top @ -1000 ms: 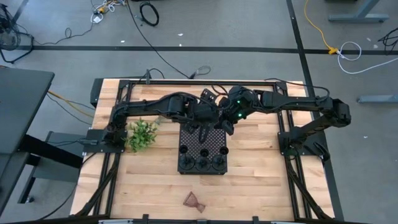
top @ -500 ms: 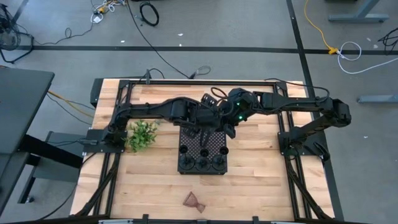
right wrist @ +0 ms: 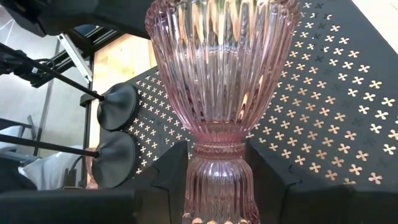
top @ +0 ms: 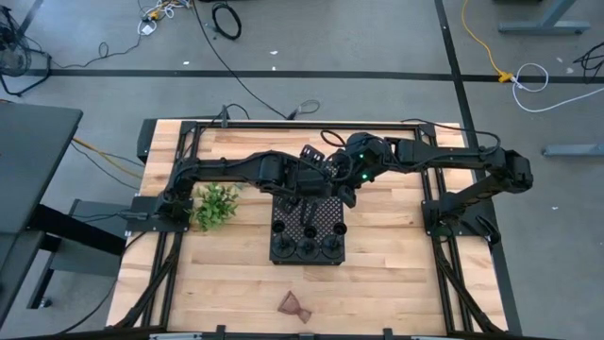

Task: Pick & Place candle stick holders
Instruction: Put the top pink glass candle holder on the shelf

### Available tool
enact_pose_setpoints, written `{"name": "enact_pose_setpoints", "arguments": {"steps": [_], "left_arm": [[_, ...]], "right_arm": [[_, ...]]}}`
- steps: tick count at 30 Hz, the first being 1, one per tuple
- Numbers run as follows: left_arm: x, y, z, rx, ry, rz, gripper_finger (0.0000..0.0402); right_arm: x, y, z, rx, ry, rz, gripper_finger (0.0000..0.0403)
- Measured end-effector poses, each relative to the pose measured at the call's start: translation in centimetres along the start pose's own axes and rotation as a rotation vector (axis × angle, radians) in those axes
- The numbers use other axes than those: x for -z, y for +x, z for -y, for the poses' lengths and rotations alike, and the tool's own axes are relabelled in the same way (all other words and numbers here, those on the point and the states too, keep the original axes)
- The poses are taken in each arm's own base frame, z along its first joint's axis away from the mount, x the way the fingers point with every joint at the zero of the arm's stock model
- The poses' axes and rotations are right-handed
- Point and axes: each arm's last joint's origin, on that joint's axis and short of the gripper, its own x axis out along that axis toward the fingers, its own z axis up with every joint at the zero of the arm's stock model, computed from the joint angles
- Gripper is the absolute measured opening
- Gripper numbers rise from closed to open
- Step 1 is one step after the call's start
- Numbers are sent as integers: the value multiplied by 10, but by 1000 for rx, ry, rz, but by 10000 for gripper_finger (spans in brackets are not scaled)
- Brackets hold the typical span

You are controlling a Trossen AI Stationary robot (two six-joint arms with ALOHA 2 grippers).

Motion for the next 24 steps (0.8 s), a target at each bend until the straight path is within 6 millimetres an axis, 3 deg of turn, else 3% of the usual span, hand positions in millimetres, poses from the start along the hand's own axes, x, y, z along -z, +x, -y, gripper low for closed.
{"name": "enact_pose_setpoints", "arguments": {"steps": [24], "left_arm": [[-8,-1,-3,19,-61,110,335]], "right_arm": [[-8,0,-5,-65,-32,75,132]]}}
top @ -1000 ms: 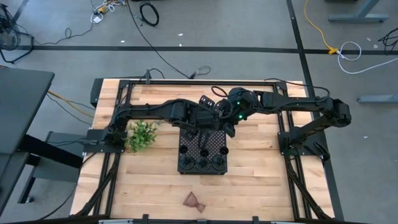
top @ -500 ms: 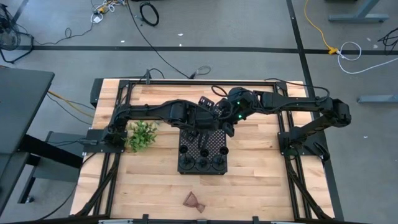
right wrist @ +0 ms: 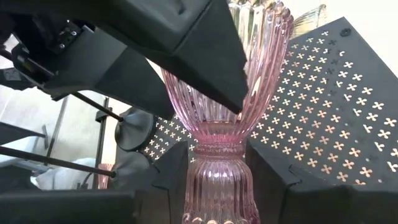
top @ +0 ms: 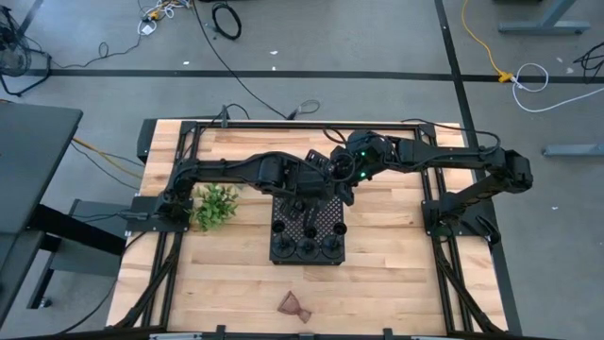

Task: Pick & Place candle stick holders
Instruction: Put the top pink glass candle holder on the shelf

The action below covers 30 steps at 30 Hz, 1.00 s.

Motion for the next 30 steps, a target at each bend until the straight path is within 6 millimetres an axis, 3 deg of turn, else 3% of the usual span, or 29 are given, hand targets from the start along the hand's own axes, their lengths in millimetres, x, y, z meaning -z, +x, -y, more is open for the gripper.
{"name": "enact_pose_setpoints", "arguments": {"steps": [3,10,13,16,30], "left_arm": [[2,2,-3,-4,-19,-4,335],[6,28,-4,-13,-60,-112,333],[7,35,-3,-31,-54,-139,313],[8,36,-2,-41,-40,-155,287],[9,36,-4,-24,-101,-142,286]], "right_arm": [[-1,0,-2,-18,-10,14,132],[-4,1,-8,-77,-27,36,132],[-3,1,-7,-46,-23,33,132],[-4,0,-7,-38,-40,47,131],[-5,-1,-7,-55,-41,52,132]]}}
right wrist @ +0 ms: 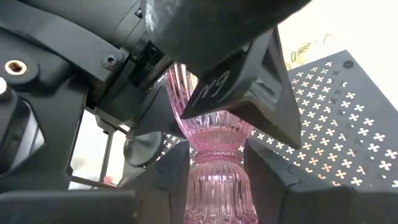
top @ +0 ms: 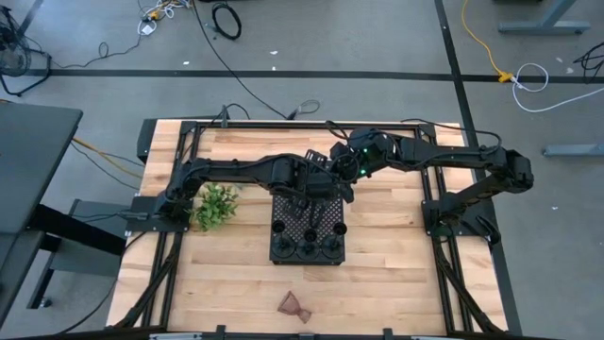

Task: Pick & Place candle stick holders
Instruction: Put the top pink glass candle holder on the shelf

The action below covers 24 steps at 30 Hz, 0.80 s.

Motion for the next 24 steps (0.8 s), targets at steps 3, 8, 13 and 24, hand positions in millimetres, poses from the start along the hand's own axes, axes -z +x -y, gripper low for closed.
{"name": "enact_pose_setpoints", "arguments": {"steps": [3,8,13,24], "left_arm": [[0,0,-1,-8,-22,-4,286],[7,-9,-6,-21,-48,-7,286],[18,-25,-16,-9,-127,25,286],[56,-54,-41,-17,-281,14,285]], "right_arm": [[0,0,0,3,-4,1,136],[-2,-3,1,3,-9,18,142],[-8,-14,-6,-8,-29,77,141],[3,-51,-19,0,-29,30,144]]}}
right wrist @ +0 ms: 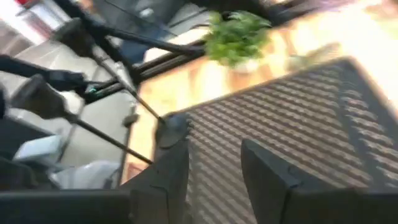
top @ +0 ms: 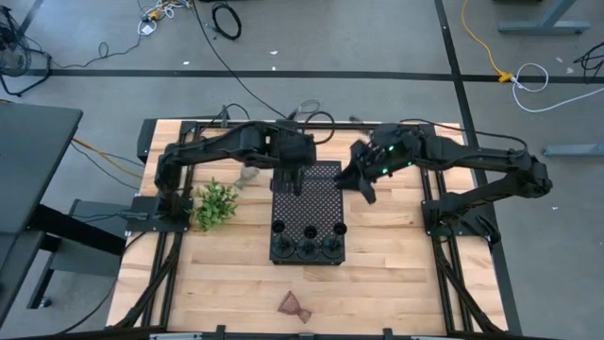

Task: Pick & Place candle stick holders
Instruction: Put the top pink glass candle holder on the shelf

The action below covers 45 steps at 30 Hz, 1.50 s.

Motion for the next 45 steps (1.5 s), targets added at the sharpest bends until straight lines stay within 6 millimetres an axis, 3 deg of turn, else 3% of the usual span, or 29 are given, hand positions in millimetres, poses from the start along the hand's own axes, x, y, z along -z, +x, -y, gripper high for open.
{"name": "enact_pose_setpoints", "arguments": {"steps": [8,15,20,26,34,45], "left_arm": [[25,-34,-38,153,-178,194,285],[52,-70,-65,227,-259,398,285],[72,-70,-74,249,-290,515,285],[102,-45,-67,245,-331,672,285],[135,14,-41,231,-399,928,285],[169,89,-3,171,-516,1114,285]], "right_arm": [[8,-4,-2,93,4,-46,130],[27,4,4,130,31,-124,117],[39,10,11,152,60,-161,106],[44,12,13,167,78,-180,97],[45,13,13,223,67,-172,91],[48,11,17,327,89,-171,91]]}}
